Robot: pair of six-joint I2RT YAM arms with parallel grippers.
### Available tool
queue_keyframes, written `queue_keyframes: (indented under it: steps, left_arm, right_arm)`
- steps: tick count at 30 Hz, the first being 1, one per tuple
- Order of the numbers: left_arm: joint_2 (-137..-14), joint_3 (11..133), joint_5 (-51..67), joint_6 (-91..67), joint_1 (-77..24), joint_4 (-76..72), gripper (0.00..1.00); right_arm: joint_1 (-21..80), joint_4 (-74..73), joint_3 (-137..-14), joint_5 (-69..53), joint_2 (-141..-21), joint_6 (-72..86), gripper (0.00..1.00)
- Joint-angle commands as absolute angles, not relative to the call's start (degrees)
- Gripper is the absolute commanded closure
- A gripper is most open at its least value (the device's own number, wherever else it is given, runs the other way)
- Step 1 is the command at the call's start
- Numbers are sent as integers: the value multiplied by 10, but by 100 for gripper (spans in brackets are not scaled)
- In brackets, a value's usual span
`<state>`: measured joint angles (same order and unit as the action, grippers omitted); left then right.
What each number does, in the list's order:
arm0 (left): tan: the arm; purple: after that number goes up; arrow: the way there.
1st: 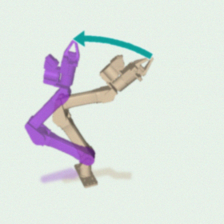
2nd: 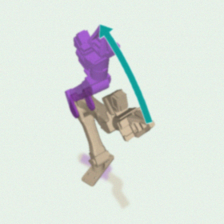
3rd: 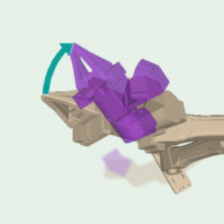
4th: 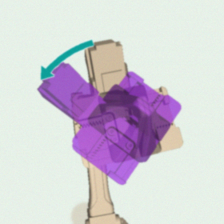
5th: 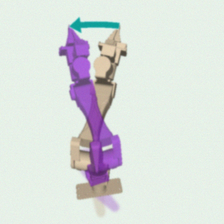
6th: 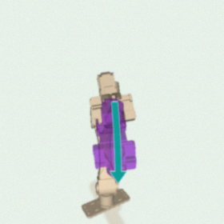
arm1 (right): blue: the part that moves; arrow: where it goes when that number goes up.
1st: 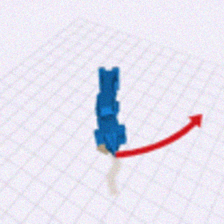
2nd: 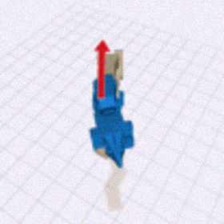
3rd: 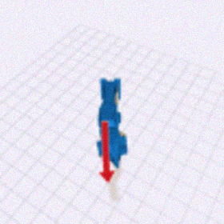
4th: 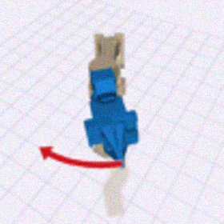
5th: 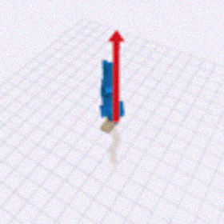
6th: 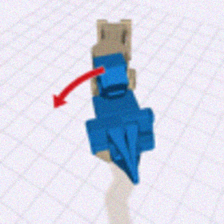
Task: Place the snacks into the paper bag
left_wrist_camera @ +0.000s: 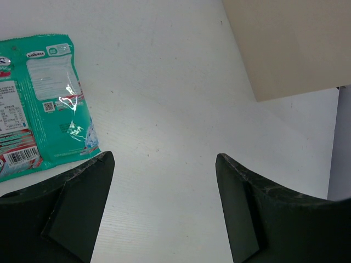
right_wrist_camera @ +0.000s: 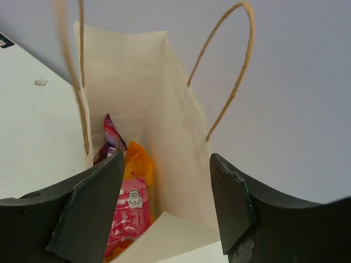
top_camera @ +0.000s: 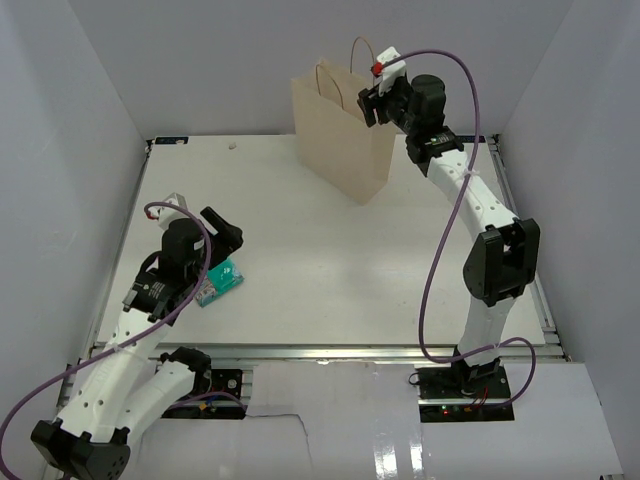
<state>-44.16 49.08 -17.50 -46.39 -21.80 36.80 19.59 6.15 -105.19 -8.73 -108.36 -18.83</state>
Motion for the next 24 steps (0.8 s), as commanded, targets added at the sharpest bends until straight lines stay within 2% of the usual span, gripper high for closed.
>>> queue_keyframes:
  steps: [1,4,6,7,8,11,14,17,19,22,24]
  left_arm:
    - [-443,483,-170,-462,-214,353,15]
    - [-455,490,-169,-460,-215,354,15]
    - [-465,496,-173,-464,-215,366,16]
    - [-479,499,-175,-473,-215,381,16]
    - [-488,504,-180,-476,-214,390,16]
    - [-532,512,-174,-481,-207,422,15]
    - [-572,512,-128,-463,-133,433,15]
    - [-591,501,-62,-432,-69,432,15]
    - [-605,505,-52,-412,-27,431,15]
    - [-628,505,-31,-377,32,419,14]
    - [-641,491,1,-355,83,401,13]
  right_arm:
    - [199,94,-1050,-102,-1042,-191,29]
    - [197,81,-1064,-100,-1023,-187,23]
    - [193,49,-1081,-126,-1010,-195,8]
    - [186,29,-1087,-178,-995,-213,5]
    - [181,13,-1092,-208,-985,-219,9]
    - [166,-75,-1097,-312,-946,-263,10]
    - [166,-168,-1050,-404,-900,-320,10]
    - [166,-276,-950,-512,-857,-387,10]
    - [174,-342,-849,-538,-830,-427,10]
    - [195,-359,-718,-512,-805,-462,10]
    - [209,-371,-675,-506,-809,-478,10]
